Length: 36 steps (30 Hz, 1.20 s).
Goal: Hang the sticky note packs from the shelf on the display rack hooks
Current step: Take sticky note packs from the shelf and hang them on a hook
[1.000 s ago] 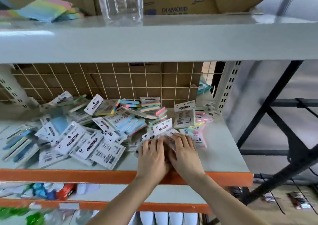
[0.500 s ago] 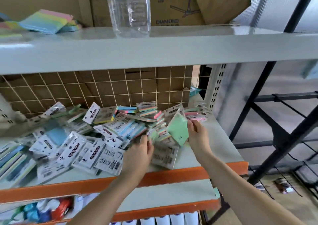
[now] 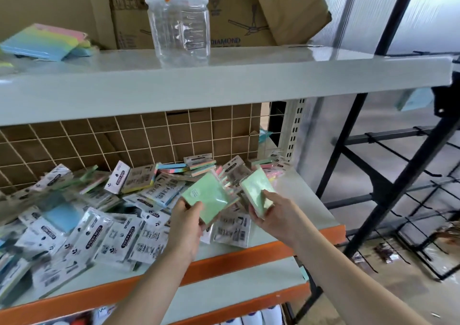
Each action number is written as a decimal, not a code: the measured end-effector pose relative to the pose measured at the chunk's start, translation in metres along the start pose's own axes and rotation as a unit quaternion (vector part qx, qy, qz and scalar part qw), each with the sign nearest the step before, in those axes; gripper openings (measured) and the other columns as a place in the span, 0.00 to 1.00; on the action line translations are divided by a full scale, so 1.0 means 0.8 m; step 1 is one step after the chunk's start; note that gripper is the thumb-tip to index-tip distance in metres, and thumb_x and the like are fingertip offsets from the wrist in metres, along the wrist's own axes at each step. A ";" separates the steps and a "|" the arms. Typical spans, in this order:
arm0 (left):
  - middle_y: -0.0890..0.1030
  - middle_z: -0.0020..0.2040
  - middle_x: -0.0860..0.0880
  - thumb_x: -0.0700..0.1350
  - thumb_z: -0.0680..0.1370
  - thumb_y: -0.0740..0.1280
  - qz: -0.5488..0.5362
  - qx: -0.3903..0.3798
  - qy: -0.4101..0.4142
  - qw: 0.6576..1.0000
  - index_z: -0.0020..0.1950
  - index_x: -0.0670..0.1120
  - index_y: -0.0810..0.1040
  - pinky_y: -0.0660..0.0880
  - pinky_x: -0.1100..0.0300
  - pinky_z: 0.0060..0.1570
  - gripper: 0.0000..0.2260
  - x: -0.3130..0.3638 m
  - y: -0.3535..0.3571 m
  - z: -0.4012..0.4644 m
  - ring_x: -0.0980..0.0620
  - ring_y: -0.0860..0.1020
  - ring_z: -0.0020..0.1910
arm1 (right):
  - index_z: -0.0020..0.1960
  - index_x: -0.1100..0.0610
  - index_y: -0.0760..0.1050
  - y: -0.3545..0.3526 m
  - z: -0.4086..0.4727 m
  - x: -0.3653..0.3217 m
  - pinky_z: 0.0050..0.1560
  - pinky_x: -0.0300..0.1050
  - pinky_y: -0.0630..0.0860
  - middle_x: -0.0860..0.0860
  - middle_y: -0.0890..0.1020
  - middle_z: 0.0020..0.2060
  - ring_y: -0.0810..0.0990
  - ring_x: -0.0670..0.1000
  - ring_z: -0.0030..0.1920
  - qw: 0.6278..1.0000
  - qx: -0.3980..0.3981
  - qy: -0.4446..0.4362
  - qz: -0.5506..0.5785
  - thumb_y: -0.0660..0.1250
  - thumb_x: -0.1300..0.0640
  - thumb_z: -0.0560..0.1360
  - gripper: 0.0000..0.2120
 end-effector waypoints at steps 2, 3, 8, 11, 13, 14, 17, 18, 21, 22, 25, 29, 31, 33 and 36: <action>0.82 0.50 0.39 0.31 0.77 0.61 -0.046 -0.011 -0.036 0.998 0.54 0.42 0.75 0.74 0.40 0.56 0.10 -0.009 0.016 0.000 0.42 0.80 0.48 | 0.54 0.61 0.74 -0.012 -0.009 -0.005 0.40 0.49 0.80 0.60 0.84 0.38 0.84 0.58 0.34 0.999 0.038 -0.003 0.002 0.72 0.61 0.66 0.18; 0.81 0.52 0.39 0.31 0.77 0.60 -0.067 -0.019 -0.053 0.996 0.55 0.42 0.75 0.75 0.42 0.55 0.11 -0.013 0.026 -0.001 0.42 0.80 0.48 | 0.52 0.61 0.75 -0.021 -0.013 -0.009 0.39 0.49 0.79 0.60 0.84 0.36 0.84 0.58 0.35 0.998 0.062 -0.005 0.006 0.73 0.59 0.67 0.16; 0.84 0.50 0.42 0.33 0.76 0.64 -0.104 -0.072 -0.081 0.989 0.55 0.41 0.78 0.78 0.57 0.36 0.10 -0.026 0.077 -0.016 0.46 0.82 0.45 | 0.54 0.60 0.75 -0.049 -0.030 -0.027 0.39 0.53 0.79 0.60 0.84 0.42 0.82 0.60 0.49 0.995 0.101 -0.023 0.014 0.74 0.55 0.71 0.16; 0.84 0.50 0.41 0.34 0.76 0.66 -0.056 -0.119 -0.081 0.988 0.56 0.39 0.78 0.78 0.57 0.39 0.10 -0.036 0.106 -0.029 0.45 0.82 0.46 | 0.55 0.60 0.75 -0.053 -0.039 -0.040 0.40 0.54 0.80 0.60 0.84 0.44 0.84 0.60 0.44 0.995 0.082 -0.044 0.028 0.73 0.56 0.71 0.15; 0.83 0.50 0.41 0.35 0.75 0.68 -0.005 -0.150 -0.096 0.984 0.56 0.40 0.77 0.77 0.53 0.47 0.10 -0.046 0.124 -0.037 0.44 0.81 0.49 | 0.58 0.60 0.74 -0.058 -0.048 -0.051 0.43 0.54 0.80 0.61 0.82 0.51 0.84 0.60 0.48 0.995 0.073 -0.061 0.026 0.74 0.56 0.67 0.22; 0.83 0.50 0.41 0.36 0.74 0.69 0.022 -0.167 -0.106 0.980 0.54 0.41 0.78 0.76 0.52 0.50 0.09 -0.050 0.132 -0.041 0.43 0.81 0.50 | 0.61 0.61 0.73 -0.062 -0.053 -0.059 0.49 0.56 0.79 0.62 0.80 0.56 0.82 0.61 0.52 0.995 0.069 -0.068 0.013 0.73 0.56 0.67 0.25; 0.83 0.47 0.43 0.42 0.75 0.69 0.088 -0.207 -0.110 0.968 0.45 0.44 0.79 0.76 0.52 0.48 0.02 -0.054 0.160 -0.051 0.44 0.81 0.46 | 0.66 0.64 0.70 -0.076 -0.072 -0.086 0.57 0.57 0.77 0.64 0.78 0.61 0.79 0.63 0.58 0.992 0.062 -0.098 -0.050 0.67 0.57 0.76 0.21; 0.82 0.47 0.43 0.45 0.76 0.68 0.105 -0.215 -0.105 0.965 0.46 0.45 0.79 0.77 0.52 0.48 0.04 -0.054 0.170 -0.054 0.44 0.81 0.46 | 0.65 0.65 0.71 -0.082 -0.080 -0.096 0.52 0.56 0.78 0.64 0.79 0.58 0.81 0.63 0.55 0.989 0.063 -0.111 -0.071 0.66 0.57 0.77 0.18; 0.83 0.51 0.45 0.53 0.77 0.66 0.168 -0.239 -0.074 0.954 0.51 0.49 0.81 0.76 0.48 0.57 0.09 -0.053 0.208 -0.070 0.46 0.80 0.52 | 0.61 0.65 0.75 -0.100 -0.106 -0.128 0.38 0.48 0.79 0.61 0.82 0.49 0.82 0.57 0.43 0.976 0.048 -0.162 -0.137 0.66 0.59 0.77 0.15; 0.83 0.50 0.46 0.55 0.77 0.65 0.182 -0.245 -0.060 0.950 0.50 0.50 0.81 0.76 0.48 0.57 0.10 -0.052 0.223 -0.078 0.47 0.80 0.52 | 0.60 0.64 0.76 -0.105 -0.115 -0.138 0.37 0.47 0.79 0.59 0.83 0.47 0.83 0.56 0.42 0.971 0.036 -0.177 -0.159 0.68 0.58 0.74 0.16; 0.84 0.44 0.49 0.57 0.78 0.63 0.204 -0.245 -0.014 0.947 0.46 0.50 0.80 0.76 0.53 0.51 0.12 -0.054 0.266 -0.104 0.50 0.81 0.47 | 0.55 0.61 0.78 -0.122 -0.145 -0.165 0.33 0.43 0.78 0.55 0.85 0.43 0.83 0.53 0.40 0.954 0.007 -0.206 -0.217 0.70 0.55 0.68 0.17; 0.85 0.42 0.51 0.55 0.80 0.60 0.182 -0.246 0.023 0.952 0.47 0.49 0.81 0.77 0.60 0.42 0.14 -0.064 0.322 -0.140 0.52 0.83 0.44 | 0.54 0.58 0.79 -0.156 -0.180 -0.207 0.37 0.45 0.79 0.56 0.85 0.47 0.84 0.54 0.44 0.944 -0.013 -0.240 -0.226 0.71 0.55 0.69 0.15; 0.85 0.43 0.52 0.54 0.81 0.59 0.166 -0.237 0.029 0.957 0.46 0.51 0.82 0.77 0.58 0.46 0.14 -0.074 0.347 -0.159 0.52 0.83 0.44 | 0.53 0.57 0.80 -0.175 -0.198 -0.225 0.38 0.45 0.80 0.55 0.85 0.47 0.84 0.54 0.44 0.943 -0.015 -0.246 -0.223 0.70 0.55 0.69 0.13; 0.85 0.44 0.52 0.53 0.81 0.58 0.157 -0.225 0.036 0.961 0.44 0.53 0.84 0.77 0.52 0.52 0.15 -0.084 0.371 -0.178 0.53 0.83 0.45 | 0.53 0.57 0.79 -0.195 -0.214 -0.241 0.38 0.46 0.80 0.55 0.85 0.47 0.84 0.54 0.43 0.946 -0.008 -0.242 -0.213 0.69 0.58 0.72 0.10; 0.83 0.55 0.46 0.54 0.81 0.58 0.152 -0.199 0.060 0.966 0.55 0.49 0.81 0.72 0.43 0.62 0.14 -0.098 0.408 -0.201 0.45 0.79 0.57 | 0.55 0.59 0.79 -0.226 -0.240 -0.268 0.36 0.46 0.79 0.55 0.85 0.46 0.83 0.53 0.42 0.942 0.024 -0.260 -0.210 0.66 0.61 0.77 0.08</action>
Point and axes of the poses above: each hand's wrist, its own z-axis towards the middle knuckle, its own y-axis out of the palm, x = y × z, the point moved 5 cm from there along z, towards the middle knuckle
